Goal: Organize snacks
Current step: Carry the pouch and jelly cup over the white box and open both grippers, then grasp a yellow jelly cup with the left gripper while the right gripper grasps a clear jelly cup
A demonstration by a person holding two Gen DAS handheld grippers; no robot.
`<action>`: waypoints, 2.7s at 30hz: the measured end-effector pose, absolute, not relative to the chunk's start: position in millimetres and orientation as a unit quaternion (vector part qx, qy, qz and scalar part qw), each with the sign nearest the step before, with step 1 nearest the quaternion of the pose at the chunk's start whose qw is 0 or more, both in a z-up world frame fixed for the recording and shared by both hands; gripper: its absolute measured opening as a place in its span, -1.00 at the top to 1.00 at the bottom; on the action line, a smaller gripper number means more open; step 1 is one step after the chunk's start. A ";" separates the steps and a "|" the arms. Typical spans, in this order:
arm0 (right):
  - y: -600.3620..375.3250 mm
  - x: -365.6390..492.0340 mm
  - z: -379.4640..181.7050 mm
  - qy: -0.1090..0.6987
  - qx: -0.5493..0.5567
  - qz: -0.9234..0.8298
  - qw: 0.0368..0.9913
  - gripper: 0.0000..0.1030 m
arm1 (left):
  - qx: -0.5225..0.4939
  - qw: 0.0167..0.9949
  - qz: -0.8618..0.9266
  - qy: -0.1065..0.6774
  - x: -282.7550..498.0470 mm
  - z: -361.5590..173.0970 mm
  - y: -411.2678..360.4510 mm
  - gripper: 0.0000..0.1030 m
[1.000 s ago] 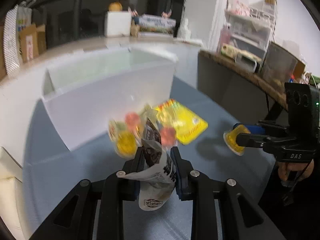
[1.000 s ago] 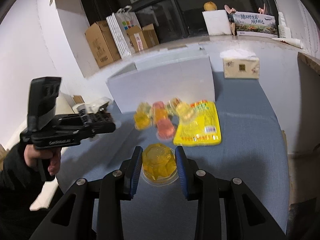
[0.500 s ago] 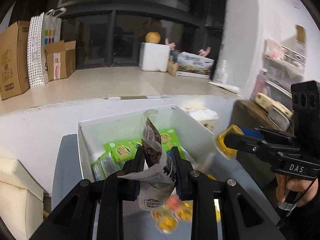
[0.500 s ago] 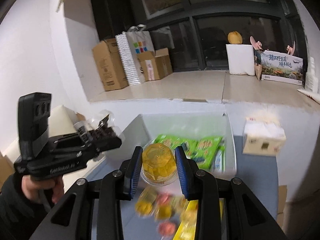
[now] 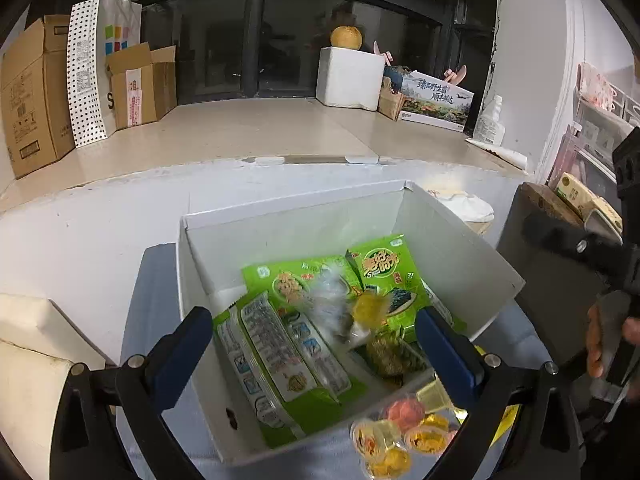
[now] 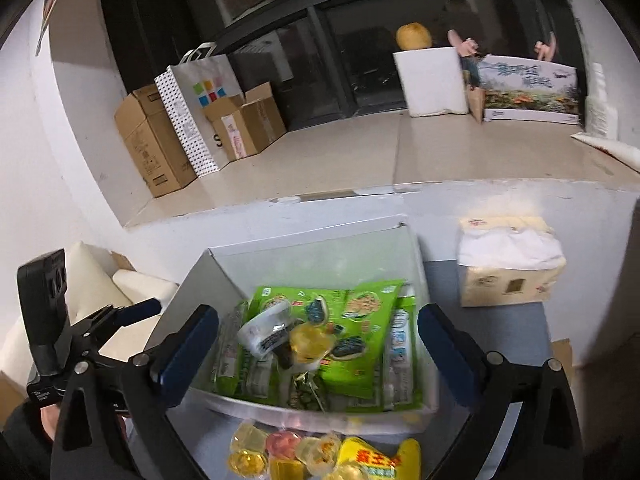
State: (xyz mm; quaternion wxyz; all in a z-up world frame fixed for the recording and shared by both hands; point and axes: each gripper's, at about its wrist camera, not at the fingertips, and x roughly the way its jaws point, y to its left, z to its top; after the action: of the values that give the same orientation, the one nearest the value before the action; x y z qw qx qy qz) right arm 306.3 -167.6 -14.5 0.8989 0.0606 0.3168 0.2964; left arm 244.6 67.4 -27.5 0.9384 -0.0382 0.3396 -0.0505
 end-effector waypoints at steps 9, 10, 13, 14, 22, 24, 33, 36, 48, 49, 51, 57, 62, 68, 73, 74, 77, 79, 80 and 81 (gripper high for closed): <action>-212.5 252.4 -25.0 0.317 0.087 0.295 0.897 -1.00 | -0.057 0.939 -0.060 0.333 173.6 -34.8 55.9 -1.00; -218.8 242.4 -36.8 0.329 0.086 0.292 0.894 -1.00 | -0.060 0.939 -0.063 0.332 166.0 -37.7 54.8 -1.00; -234.4 224.6 -67.4 0.353 0.088 0.270 0.892 -1.00 | -0.064 0.936 -0.081 0.337 129.9 -55.5 45.7 -1.00; -239.6 215.9 -81.6 0.359 0.090 0.261 0.892 -1.00 | -0.065 0.935 -0.082 0.337 117.4 -62.5 43.2 -1.00; -213.1 195.7 -126.0 0.346 -0.012 0.229 0.910 -1.00 | -0.098 0.924 -0.087 0.360 83.3 -95.2 39.8 -1.00; -195.2 194.6 -127.1 0.327 -0.057 0.233 0.914 -1.00 | -0.103 0.922 -0.083 0.365 84.6 -99.1 41.4 -1.00; -159.7 236.9 -143.2 0.369 -0.110 0.232 0.893 -0.29 | -0.113 0.916 -0.091 0.373 85.8 -106.8 42.6 -1.00; -157.9 237.7 -145.4 0.371 -0.120 0.231 0.892 -0.15 | -0.113 0.915 -0.093 0.375 86.5 -108.1 41.0 -1.00; -171.1 216.2 -123.8 0.347 -0.078 0.260 0.898 0.31 | -0.078 0.911 -0.101 0.391 106.4 -118.7 20.4 -1.00; -178.0 207.2 -116.3 0.338 -0.069 0.263 0.901 0.31 | -0.078 0.912 -0.098 0.391 114.1 -120.2 20.3 -1.00; -180.5 202.9 -113.7 0.336 -0.064 0.265 0.902 0.31 | -0.083 0.910 -0.093 0.396 126.5 -123.2 20.6 -1.00; -193.2 174.6 -105.4 0.325 -0.039 0.276 0.904 0.31 | -0.074 0.905 -0.040 0.418 167.1 -140.6 14.6 -0.96; -194.5 166.6 -112.9 0.331 -0.031 0.285 0.899 0.31 | -0.050 0.904 -0.042 0.422 179.6 -151.5 2.4 -0.17; -197.9 159.4 -112.6 0.330 -0.024 0.289 0.898 0.74 | -0.044 0.910 -0.062 0.408 170.7 -148.9 -2.3 0.22; -199.8 156.4 -116.0 0.331 -0.037 0.275 0.902 0.59 | -0.052 0.914 -0.074 0.395 152.2 -143.0 5.8 0.23; -199.8 156.4 -116.0 0.331 -0.037 0.275 0.902 0.36 | -0.057 0.914 -0.076 0.394 149.4 -141.8 8.8 0.23; -200.9 151.3 -123.5 0.335 -0.053 0.264 0.903 -0.21 | -0.069 0.916 -0.081 0.387 140.8 -137.3 14.4 0.23; -200.0 148.5 -131.3 0.344 -0.053 0.273 0.897 -0.21 | -0.075 0.917 -0.083 0.383 135.9 -132.6 20.8 0.23; -195.9 148.6 -139.6 0.355 -0.061 0.274 0.892 -0.21 | -0.076 0.917 -0.084 0.382 133.7 -131.5 22.2 0.23; -195.9 148.6 -139.6 0.355 -0.061 0.274 0.892 -0.21 | -0.077 0.918 -0.085 0.379 130.6 -129.6 23.8 0.23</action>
State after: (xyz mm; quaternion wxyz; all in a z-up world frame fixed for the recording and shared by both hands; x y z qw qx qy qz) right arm 148.6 -195.9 -139.6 0.8918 -0.0610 0.3548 0.2738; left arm 130.6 23.8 -129.6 0.9181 -0.0774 0.3794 -0.0850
